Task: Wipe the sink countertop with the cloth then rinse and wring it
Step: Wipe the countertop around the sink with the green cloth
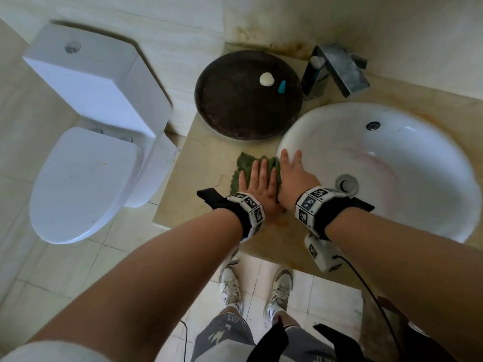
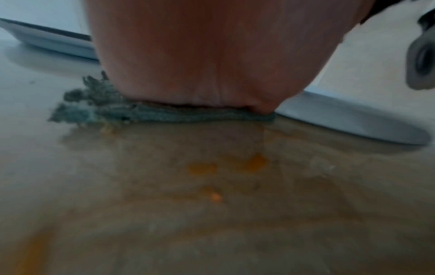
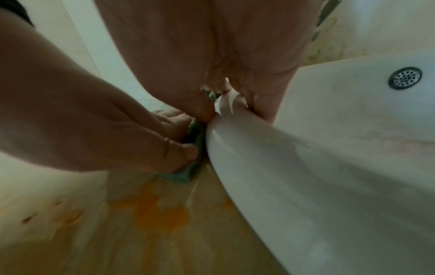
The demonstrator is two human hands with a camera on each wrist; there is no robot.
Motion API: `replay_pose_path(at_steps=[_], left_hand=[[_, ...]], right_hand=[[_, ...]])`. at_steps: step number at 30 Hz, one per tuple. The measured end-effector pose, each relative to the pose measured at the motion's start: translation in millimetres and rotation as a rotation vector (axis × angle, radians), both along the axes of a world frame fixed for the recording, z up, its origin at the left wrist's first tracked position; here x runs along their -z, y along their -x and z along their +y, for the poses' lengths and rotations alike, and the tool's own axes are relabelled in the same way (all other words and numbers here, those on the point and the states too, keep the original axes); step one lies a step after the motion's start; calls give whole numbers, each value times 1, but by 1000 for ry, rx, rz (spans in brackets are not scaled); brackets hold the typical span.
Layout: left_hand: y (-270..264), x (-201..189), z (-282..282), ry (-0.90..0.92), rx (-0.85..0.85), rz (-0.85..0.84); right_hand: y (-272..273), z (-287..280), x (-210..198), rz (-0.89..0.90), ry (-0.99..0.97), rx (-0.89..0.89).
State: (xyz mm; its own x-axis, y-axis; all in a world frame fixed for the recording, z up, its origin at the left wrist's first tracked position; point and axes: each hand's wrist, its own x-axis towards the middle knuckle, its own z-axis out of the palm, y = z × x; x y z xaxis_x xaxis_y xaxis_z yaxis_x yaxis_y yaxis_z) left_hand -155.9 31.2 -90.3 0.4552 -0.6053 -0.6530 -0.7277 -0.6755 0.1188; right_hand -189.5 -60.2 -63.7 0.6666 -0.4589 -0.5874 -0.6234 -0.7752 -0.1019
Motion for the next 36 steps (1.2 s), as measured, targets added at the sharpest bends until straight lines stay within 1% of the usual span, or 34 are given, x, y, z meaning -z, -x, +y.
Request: replay_pose_path(at_steps=[2,4,9,11,14,17,20,22,26,28,30,33,36], left_hand=[[10,0,3,13,-13,-4],[21,0,11,32,14,0],[43,3,48,85,238,16],[38,2,63,114,272,-3],[8,4,92,100,228,-63],[-36,2,136,61,90,-102],[-58,3,165,41,57,-154],[-60,5,164,54,31,-168],[-78,5,146,61,-132,-190],[-81,6,139,66,-206,-172],[-71,6,139,63,-208,-163],[-58,9,157,69,-111,-176],[-57,8,181,61,-29,-158]], right_hand=[[0,0,2,-8,-1,-10],[0,-1,1,-2,7,-25],[0,-1,-3,43,24,-54],[2,1,-4,49,18,-58],[2,-1,-3,40,15,-58],[3,1,1,34,21,-49],[4,2,2,26,25,-38],[3,2,2,23,35,-38],[5,-1,1,24,30,-60],[7,-1,2,28,26,-63],[8,0,3,29,19,-54],[7,-2,3,15,12,-54],[9,-2,3,20,8,-56]])
